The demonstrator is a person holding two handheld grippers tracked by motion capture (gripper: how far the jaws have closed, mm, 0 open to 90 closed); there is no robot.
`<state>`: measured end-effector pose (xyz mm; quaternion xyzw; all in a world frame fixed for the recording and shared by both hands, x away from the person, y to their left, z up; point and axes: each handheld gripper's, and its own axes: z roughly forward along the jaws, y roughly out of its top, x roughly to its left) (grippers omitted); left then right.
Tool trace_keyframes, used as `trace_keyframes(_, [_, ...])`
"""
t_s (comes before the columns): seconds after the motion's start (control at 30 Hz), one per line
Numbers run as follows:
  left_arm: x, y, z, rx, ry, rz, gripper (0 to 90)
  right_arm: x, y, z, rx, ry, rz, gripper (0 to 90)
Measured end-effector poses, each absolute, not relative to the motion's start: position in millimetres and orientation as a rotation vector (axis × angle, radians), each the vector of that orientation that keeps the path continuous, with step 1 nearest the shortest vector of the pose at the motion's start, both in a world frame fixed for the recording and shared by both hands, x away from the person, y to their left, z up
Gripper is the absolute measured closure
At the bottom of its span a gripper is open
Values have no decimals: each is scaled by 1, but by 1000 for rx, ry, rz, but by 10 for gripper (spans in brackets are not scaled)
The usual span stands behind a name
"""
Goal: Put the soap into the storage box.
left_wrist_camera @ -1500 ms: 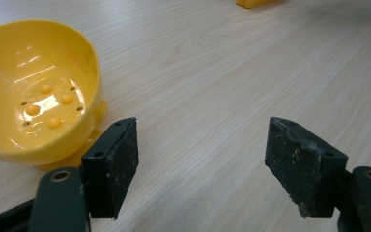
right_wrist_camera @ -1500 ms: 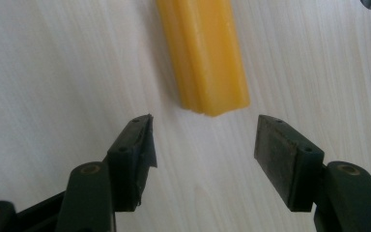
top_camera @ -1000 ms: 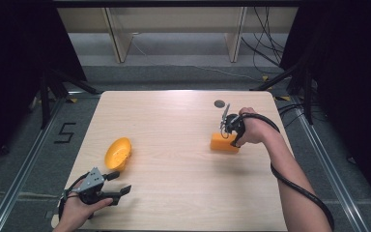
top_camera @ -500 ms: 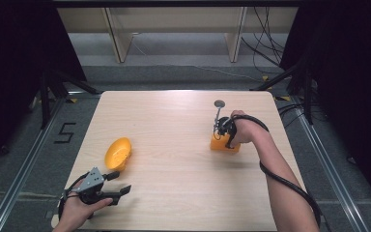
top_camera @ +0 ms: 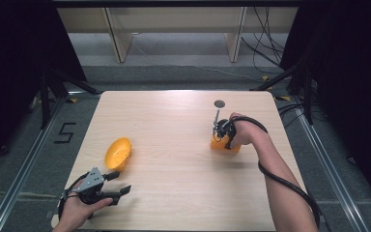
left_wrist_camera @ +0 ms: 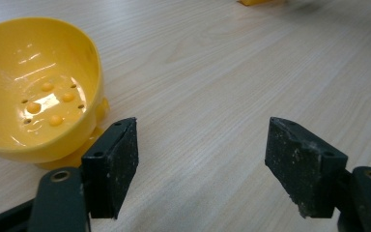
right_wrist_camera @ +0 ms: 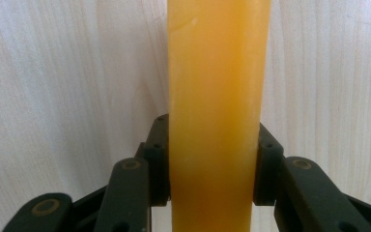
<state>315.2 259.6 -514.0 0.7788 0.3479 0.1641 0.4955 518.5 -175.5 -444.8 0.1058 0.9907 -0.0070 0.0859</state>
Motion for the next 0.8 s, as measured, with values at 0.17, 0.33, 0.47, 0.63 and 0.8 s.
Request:
trace_keyframes(0.17, [315, 260, -514, 1888, 849, 380, 272, 513, -178, -442, 320, 2981, -13, 617])
trace_keyframes(0.33, [315, 258, -513, 1901, 812, 387, 274, 494, -171, -426, 298, 3017, 30, 617])
trace_keyframes(0.47, [314, 257, -513, 1901, 823, 387, 277, 478, -163, -416, 297, 3037, 8, 617])
trace_keyframes(0.63, [314, 257, -513, 1904, 791, 401, 285, 443, -145, -403, 199, 3066, 41, 617])
trace_keyframes(0.8, [314, 250, -512, 1921, 743, 365, 292, 416, -128, -399, 74, 3110, 40, 617])
